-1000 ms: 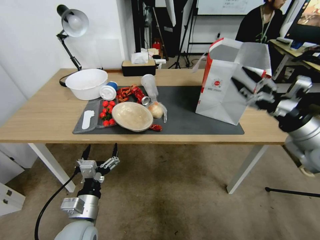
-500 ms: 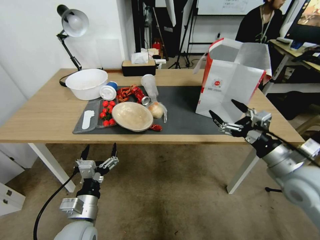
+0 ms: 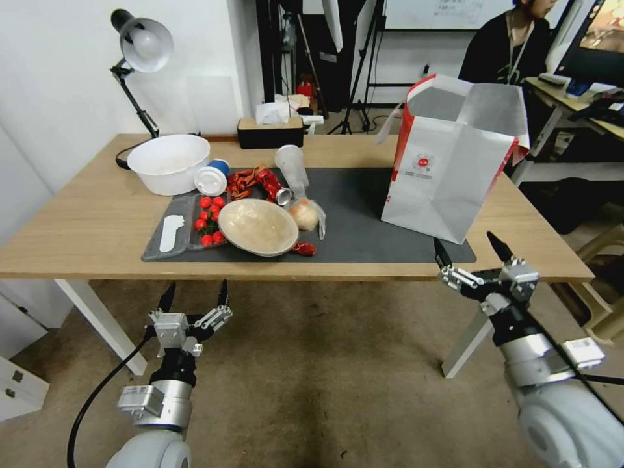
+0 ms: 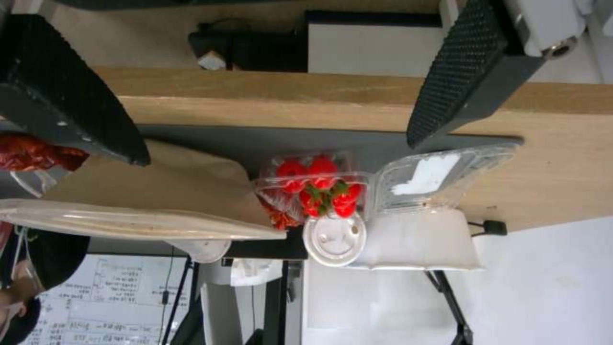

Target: Pick up the food delivery bag from the floor and place it on the table.

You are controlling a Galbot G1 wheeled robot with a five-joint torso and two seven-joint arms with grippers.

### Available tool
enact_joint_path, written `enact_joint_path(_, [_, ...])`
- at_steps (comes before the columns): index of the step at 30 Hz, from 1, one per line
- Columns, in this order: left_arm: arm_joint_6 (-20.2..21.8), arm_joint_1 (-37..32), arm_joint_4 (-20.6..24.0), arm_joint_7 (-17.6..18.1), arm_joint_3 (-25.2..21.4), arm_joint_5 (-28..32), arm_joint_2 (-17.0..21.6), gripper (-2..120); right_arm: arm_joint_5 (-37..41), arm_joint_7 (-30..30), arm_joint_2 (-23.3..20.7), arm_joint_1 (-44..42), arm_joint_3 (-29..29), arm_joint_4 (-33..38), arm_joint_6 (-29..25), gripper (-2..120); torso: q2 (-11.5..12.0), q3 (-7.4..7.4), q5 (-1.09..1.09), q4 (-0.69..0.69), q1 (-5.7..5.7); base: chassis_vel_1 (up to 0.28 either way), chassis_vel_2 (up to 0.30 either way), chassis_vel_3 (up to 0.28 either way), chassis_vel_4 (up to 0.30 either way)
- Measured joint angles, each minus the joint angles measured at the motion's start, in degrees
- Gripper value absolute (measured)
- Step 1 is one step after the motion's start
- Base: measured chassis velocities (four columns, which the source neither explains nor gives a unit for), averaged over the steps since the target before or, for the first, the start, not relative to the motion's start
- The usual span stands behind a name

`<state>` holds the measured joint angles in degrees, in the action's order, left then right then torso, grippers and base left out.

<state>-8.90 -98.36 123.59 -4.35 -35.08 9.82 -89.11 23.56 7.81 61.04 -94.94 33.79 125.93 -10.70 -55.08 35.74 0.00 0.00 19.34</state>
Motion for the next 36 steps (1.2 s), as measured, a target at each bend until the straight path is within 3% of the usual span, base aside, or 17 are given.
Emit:
enact_joint_path(13, [-0.5, 0.1, -0.5, 0.0, 0.0, 0.6, 0.1, 100, -5.8, 2.6, 3.7, -2.7, -4.8, -3.5, -2.2, 100, 0.0, 0.00, 0.00, 0.00, 0.00, 0.000, 0.000, 0.000, 0.000])
enact_joint_path(36, [-1.1, 0.3, -1.0, -0.6, 0.1, 0.6, 0.3, 100, -6.6, 2.2, 4.3, -2.7, -5.4, -4.2, -2.2, 100, 0.0, 0.00, 0.00, 0.00, 0.00, 0.000, 0.000, 0.000, 0.000])
